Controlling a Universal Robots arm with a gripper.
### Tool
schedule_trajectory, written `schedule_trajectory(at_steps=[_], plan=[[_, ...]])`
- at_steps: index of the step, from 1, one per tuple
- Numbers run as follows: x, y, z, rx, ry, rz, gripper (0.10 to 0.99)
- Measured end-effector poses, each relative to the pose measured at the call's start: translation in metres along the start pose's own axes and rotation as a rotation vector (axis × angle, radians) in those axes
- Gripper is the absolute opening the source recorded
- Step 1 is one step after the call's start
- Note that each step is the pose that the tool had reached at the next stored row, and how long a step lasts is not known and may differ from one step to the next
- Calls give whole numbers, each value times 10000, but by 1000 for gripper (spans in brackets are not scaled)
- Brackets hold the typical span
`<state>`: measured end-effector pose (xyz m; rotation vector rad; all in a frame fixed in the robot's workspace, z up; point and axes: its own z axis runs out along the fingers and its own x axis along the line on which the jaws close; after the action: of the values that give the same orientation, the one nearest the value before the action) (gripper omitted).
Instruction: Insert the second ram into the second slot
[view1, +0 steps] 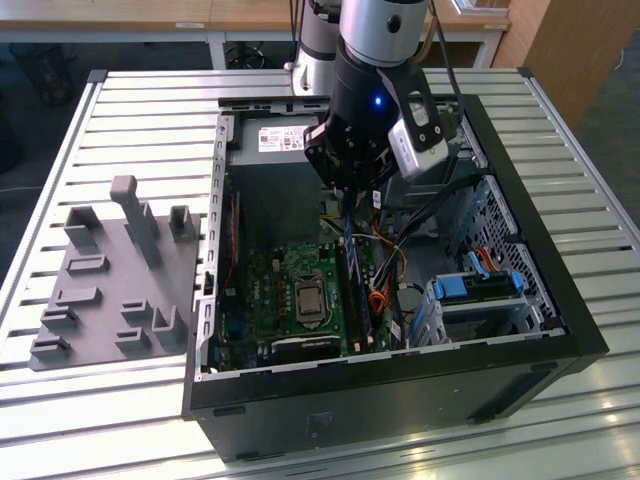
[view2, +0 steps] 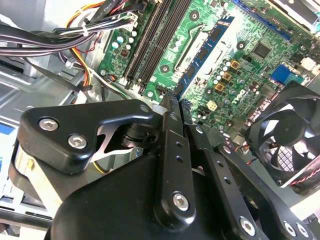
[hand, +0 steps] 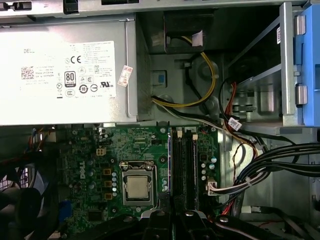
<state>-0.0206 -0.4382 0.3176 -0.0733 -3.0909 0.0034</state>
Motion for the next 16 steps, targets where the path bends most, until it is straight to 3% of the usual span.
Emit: schedule_trajectory(at_steps=[16], plan=[[-3,-2,52,11,-7,-185,137]])
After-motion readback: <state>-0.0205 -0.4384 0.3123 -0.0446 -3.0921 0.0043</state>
